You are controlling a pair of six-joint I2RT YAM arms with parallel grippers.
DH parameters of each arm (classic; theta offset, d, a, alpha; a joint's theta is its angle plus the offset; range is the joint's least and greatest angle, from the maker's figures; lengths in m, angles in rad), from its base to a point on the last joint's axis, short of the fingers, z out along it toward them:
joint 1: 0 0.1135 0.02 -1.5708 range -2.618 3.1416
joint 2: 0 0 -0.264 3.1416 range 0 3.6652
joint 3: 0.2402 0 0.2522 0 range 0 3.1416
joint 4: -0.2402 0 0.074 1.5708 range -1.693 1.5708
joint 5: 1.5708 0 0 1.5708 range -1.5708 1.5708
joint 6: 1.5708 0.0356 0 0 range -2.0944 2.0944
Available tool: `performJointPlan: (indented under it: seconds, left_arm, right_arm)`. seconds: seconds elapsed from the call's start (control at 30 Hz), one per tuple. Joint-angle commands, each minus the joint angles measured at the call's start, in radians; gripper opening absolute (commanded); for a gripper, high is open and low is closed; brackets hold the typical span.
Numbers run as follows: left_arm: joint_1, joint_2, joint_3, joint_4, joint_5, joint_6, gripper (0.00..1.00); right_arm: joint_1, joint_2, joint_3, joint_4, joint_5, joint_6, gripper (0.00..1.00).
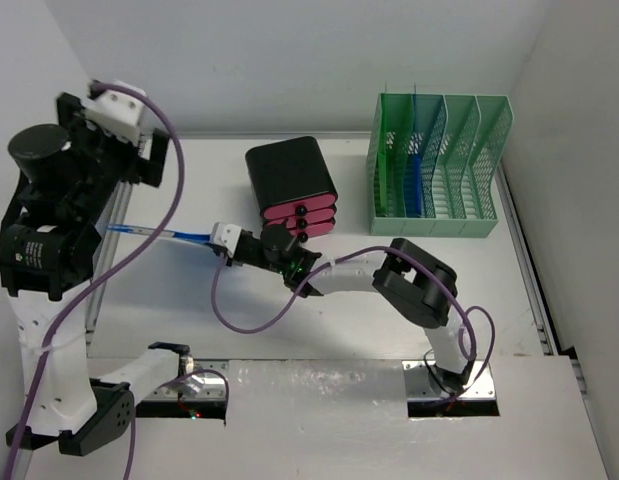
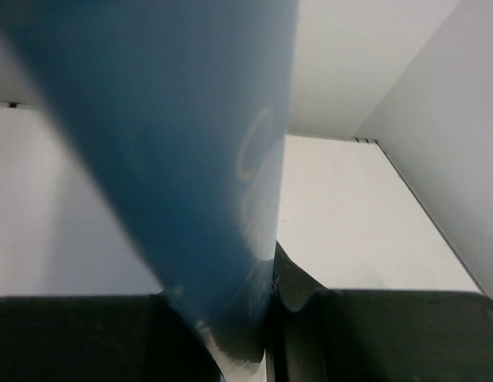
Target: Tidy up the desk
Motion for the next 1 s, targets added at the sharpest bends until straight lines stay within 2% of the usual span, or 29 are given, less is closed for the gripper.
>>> performJointPlan:
  seconds: [0.0, 0.03, 0.07, 0.27, 0.5, 0.67, 0.77, 0.97]
  left_arm:
    - [0.01, 0.027, 0.124, 0.126, -0.226, -0.114, 0.88]
    - [0.01, 0.033, 0.152, 0.126, -0.247, -0.114, 0.9]
    - [0.012, 0.037, 0.183, 0.13, -0.284, -0.114, 0.95]
    - [0.01, 0.034, 0.169, 0.193, -0.416, -0.184, 0.95]
    - [0.01, 0.042, 0.181, 0.207, -0.43, -0.249, 0.98]
    - [0.01, 0.031, 0.064, 0.244, -0.358, -0.251, 0.98]
    - [0.01, 0.013, -0.062, 0.299, -0.326, -0.235, 0.98]
    - [0.01, 0.008, -0.256, 0.363, -0.259, -0.218, 0.98]
  right_arm:
    - [-0.005, -0.088, 0.109, 0.017, 0.101, 0.067, 0.0]
    - [-0.011, -0.092, 0.15, -0.009, 0.11, 0.077, 0.0]
    - [-0.015, -0.096, 0.167, -0.02, 0.115, 0.088, 0.0]
    - [-0.085, -0.165, 0.31, -0.099, 0.132, 0.182, 0.0]
    - [-0.237, -0.229, 0.549, -0.268, 0.18, 0.211, 0.0]
    - [-0.32, -0.307, 0.611, -0.337, 0.247, 0.151, 0.0]
    - [-0.405, -0.384, 0.6, -0.375, 0.288, 0.134, 0.0]
    - [-0.681, -0.556, 0.502, -0.437, 0.31, 0.183, 0.0]
